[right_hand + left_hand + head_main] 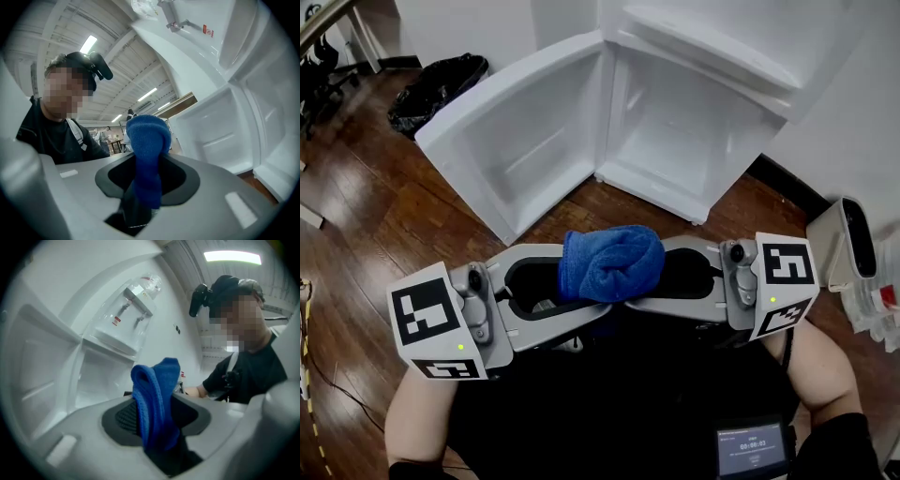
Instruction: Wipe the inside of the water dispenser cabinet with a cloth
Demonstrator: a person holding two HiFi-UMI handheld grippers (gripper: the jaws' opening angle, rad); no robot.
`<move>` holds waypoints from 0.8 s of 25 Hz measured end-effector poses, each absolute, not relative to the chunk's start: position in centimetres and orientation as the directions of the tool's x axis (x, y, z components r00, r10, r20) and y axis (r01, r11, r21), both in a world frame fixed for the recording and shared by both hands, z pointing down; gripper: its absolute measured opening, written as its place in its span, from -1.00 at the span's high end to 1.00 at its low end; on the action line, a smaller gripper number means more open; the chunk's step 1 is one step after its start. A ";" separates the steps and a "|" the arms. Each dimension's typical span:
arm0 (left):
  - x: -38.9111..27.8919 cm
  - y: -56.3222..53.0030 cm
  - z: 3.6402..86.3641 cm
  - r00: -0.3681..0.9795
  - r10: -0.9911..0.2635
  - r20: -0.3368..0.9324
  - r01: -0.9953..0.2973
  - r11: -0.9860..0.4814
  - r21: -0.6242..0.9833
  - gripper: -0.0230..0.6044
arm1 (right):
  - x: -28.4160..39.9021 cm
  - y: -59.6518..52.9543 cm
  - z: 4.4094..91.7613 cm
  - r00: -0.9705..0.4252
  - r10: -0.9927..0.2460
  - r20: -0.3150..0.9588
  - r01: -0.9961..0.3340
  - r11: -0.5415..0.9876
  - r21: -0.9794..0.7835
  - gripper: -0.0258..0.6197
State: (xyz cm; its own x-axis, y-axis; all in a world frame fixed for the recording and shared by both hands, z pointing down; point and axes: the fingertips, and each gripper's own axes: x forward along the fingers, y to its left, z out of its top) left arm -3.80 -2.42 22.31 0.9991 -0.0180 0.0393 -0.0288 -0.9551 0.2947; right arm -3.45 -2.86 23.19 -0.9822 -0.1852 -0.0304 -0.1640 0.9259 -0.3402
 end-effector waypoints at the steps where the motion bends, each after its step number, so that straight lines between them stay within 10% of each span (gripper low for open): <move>1: -3.8 -2.7 22.1 0.999 -0.029 0.026 -0.036 -0.954 0.298 0.34 | -3.3 -3.0 22.9 -0.980 -0.194 -0.046 -0.166 0.923 -0.346 0.50; 6: -7.2 -6.2 17.2 0.961 -0.256 -0.105 -0.247 -0.965 0.087 -0.19 | -0.3 -5.7 20.5 -0.914 -0.378 -0.149 -0.313 0.888 -0.337 0.52; 11: -19.4 -13.0 11.1 0.646 -0.699 -0.307 -0.757 -0.640 -0.132 0.35 | 5.6 -11.9 19.7 -0.698 -0.706 -0.120 -0.659 0.699 -0.280 0.51; 16: -21.5 -18.9 17.6 0.610 -0.789 -0.073 -0.792 -0.609 -0.028 -0.15 | 6.7 -15.1 18.6 -0.602 -0.796 -0.065 -0.766 0.599 -0.233 0.51; 20: -19.4 -20.8 23.1 0.651 -0.749 0.124 -0.747 -0.661 -0.071 -0.01 | 2.9 -17.9 13.8 -0.588 -0.800 -0.116 -0.787 0.599 -0.148 0.51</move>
State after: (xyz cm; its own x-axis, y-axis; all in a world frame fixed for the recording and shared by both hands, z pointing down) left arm -19.35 -20.80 23.06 0.6513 -0.7486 0.1237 -0.7467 -0.6614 -0.0706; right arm 2.92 -17.86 13.80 -0.5881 -0.8004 -0.1160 -0.7866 0.5994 -0.1482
